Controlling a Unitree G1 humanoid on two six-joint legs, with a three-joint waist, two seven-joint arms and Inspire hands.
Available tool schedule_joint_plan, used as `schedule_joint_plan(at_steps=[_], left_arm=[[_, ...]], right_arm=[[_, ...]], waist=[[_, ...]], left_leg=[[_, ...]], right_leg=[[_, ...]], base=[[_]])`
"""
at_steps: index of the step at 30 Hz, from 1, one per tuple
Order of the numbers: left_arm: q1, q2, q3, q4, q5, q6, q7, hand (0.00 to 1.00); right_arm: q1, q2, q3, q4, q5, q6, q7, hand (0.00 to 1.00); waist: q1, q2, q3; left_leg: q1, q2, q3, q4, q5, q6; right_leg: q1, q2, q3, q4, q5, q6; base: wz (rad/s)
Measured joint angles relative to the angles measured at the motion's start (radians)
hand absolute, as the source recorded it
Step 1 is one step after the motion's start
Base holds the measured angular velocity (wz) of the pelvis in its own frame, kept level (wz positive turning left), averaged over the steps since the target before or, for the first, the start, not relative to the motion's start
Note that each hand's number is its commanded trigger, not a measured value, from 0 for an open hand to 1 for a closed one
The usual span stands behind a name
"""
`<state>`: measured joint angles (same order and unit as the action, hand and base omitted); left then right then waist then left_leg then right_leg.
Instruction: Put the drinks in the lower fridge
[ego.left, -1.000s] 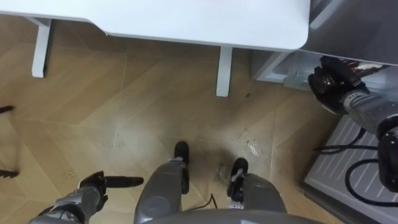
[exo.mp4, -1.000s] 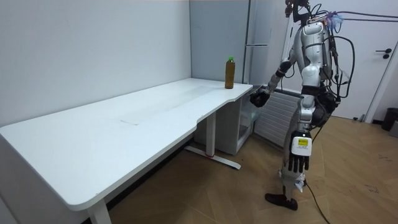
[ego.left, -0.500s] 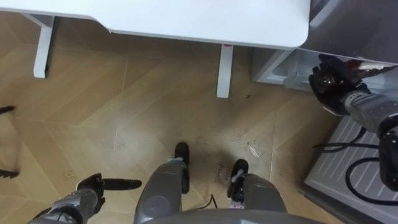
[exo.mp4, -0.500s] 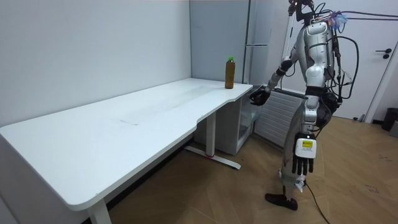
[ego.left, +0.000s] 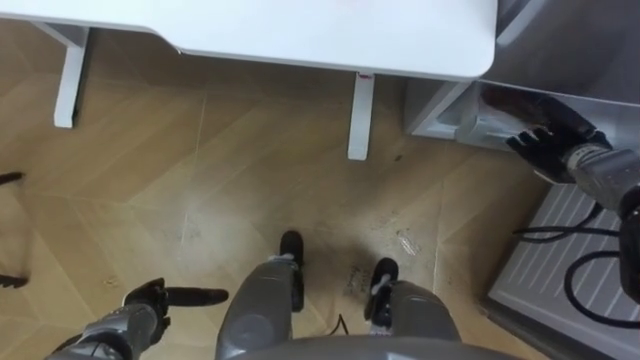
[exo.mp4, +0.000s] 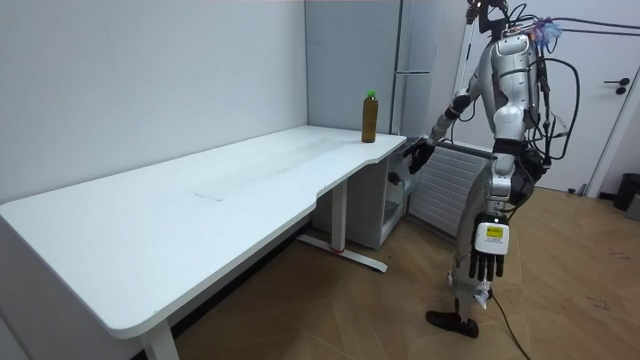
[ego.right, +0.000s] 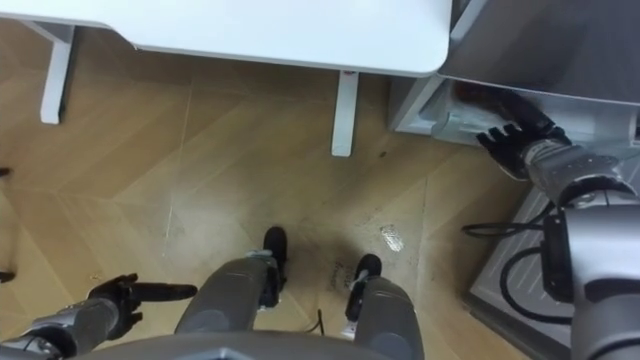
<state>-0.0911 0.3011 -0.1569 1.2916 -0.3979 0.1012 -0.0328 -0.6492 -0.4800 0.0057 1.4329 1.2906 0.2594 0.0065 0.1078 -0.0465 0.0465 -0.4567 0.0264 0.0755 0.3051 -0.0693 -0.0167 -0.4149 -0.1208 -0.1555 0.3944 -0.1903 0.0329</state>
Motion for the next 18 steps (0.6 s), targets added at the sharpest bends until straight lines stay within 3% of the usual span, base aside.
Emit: schedule_joint_plan(at_steps=[11,14,18], left_arm=[[0.032,0.009,0.000,-0.016,0.000,-0.003,0.000,0.00],[0.059,0.011,0.018,-0.021,0.018,0.002,0.000,0.00],[0.072,0.011,0.054,-0.016,0.030,0.002,0.000,0.00]], right_arm=[[0.006,-0.003,0.006,0.001,0.002,0.002,0.000,0.00],[0.027,-0.008,0.000,0.005,0.007,0.001,0.010,0.00],[0.056,-0.015,-0.011,0.003,0.000,-0.003,0.042,0.00]], waist=[[0.005,0.011,-0.0070],[0.004,0.028,-0.0189],[0.001,0.037,-0.0249]], left_leg=[[0.030,0.003,-0.002,0.001,-0.001,0.000],[0.047,0.006,-0.004,-0.007,-0.001,0.000],[0.087,0.005,-0.004,-0.023,0.000,0.000]], right_leg=[[0.034,0.002,-0.007,-0.003,0.002,0.000],[0.068,0.010,-0.012,-0.037,0.016,0.003],[0.111,0.012,-0.013,-0.055,0.018,0.005]], base=[[0.01],[0.00],[0.01]])
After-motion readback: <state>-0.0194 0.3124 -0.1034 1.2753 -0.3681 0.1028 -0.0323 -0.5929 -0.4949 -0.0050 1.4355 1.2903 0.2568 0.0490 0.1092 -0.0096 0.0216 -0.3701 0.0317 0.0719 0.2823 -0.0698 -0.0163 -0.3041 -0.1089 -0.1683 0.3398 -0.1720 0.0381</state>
